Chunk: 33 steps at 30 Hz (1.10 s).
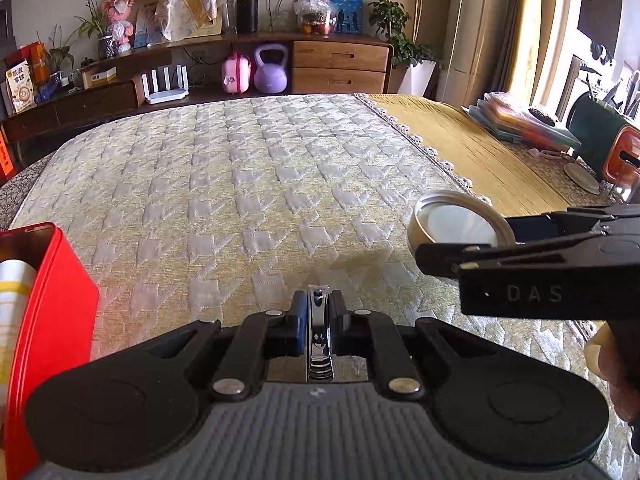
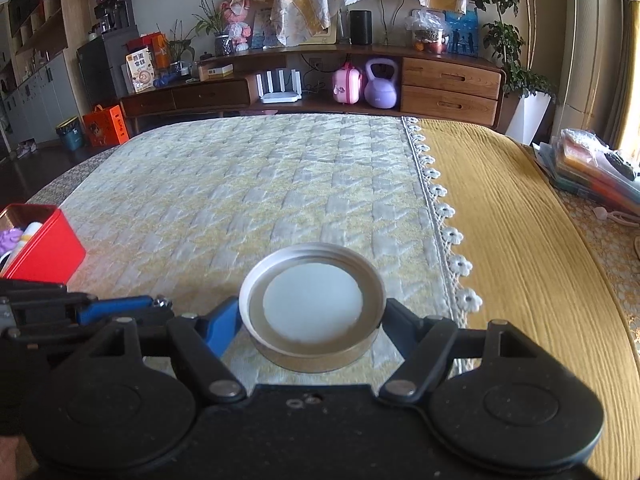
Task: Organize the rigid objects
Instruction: 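Carry the nail clipper and metal lid over the red tin with both grippers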
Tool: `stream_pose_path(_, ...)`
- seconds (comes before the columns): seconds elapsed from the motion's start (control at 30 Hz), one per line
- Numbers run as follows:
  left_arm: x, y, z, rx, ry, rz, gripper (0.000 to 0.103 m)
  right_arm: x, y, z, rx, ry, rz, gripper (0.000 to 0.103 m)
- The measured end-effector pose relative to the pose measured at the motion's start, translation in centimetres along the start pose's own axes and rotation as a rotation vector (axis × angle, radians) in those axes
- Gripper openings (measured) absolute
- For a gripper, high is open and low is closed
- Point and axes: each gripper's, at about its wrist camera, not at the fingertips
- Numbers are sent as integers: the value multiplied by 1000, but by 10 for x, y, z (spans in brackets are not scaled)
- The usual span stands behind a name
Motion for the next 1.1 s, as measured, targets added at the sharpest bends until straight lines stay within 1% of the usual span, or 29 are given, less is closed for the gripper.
stream_pose_path(0.17,-26,8,8,-23,3,-7,11,-31,20,7,7,-14,19,76)
stream_pose_path(0.3,-48,15,18,-52,0,-12,11,-55,32,20,-7,-21,16,76)
stream_pose_path(0.57,-92,26,35,-97,-6,-46,11,-99,45,53,-63,-48,-8,76)
stream_pose_path(0.9,-146,28,66,-139,-8,-97,11,-128,36,101,-138,-94,-46,76)
stream_pose_path(1.1,-175,21,96,-149,-38,-117,11,-135,23,129,-174,-117,-69,76)
Point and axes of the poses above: each gripper's, at about its wrist camera, not at the fingertips, and x roughly the way its jaws point, z to its left, y to its underside, and after that the axes turned 1 degree about -x, right-handed
